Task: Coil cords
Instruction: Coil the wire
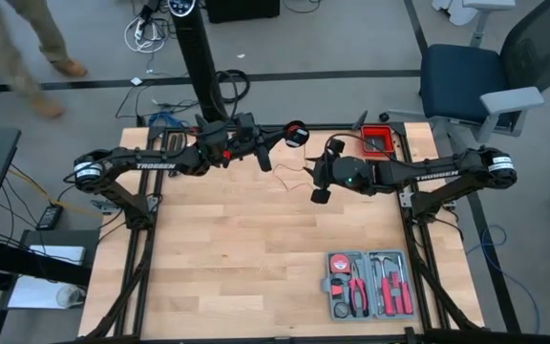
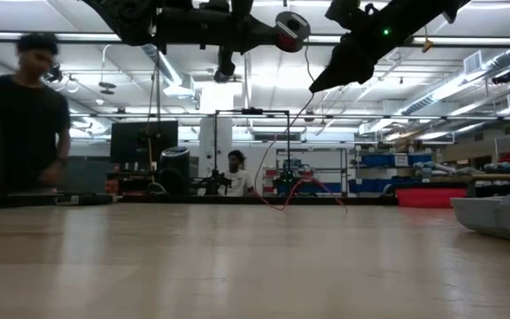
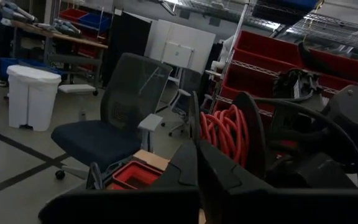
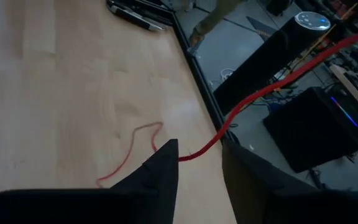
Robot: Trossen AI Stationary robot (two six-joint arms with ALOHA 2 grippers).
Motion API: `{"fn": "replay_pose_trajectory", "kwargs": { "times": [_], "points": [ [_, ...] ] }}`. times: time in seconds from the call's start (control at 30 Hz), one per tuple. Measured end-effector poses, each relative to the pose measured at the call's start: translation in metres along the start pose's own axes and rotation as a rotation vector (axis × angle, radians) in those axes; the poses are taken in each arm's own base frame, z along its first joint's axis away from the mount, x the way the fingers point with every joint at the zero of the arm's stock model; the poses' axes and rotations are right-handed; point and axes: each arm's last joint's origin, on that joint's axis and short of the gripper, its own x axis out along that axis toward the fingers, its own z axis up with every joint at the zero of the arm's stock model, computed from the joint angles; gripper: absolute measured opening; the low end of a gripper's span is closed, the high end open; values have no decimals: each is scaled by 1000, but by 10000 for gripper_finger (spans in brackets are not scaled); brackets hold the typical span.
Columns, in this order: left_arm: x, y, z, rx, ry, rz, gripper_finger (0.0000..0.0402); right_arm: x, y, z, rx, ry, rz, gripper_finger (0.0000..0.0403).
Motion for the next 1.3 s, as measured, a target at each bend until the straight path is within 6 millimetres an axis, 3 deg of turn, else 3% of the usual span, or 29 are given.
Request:
{"fn": "replay_pose_trajectory", "kwargs": {
  "times": [0.13,0.33,0.67,0.93,1.07,1.3],
  "points": [
    [0,-1,0,0,1,-2,0,1,-1,0,4,-2,12,96],
    [0,-2,1,-1,-13,-7,0,2,-2,0,-1,-18,58,9],
    [0,-2,2,33,-20,-7,0,7,-3,6,23,-72,42,1],
    [6,-1,-11,51,-1,3,0,40,7,30,-20,-31,24,1],
    [5,-1,-8,50,-13,2,0,41,3,44,-2,-66,-13,0],
    [5,1,-12,104,19,48,0,38,-1,51,41,-60,-16,0]
  ]
}}
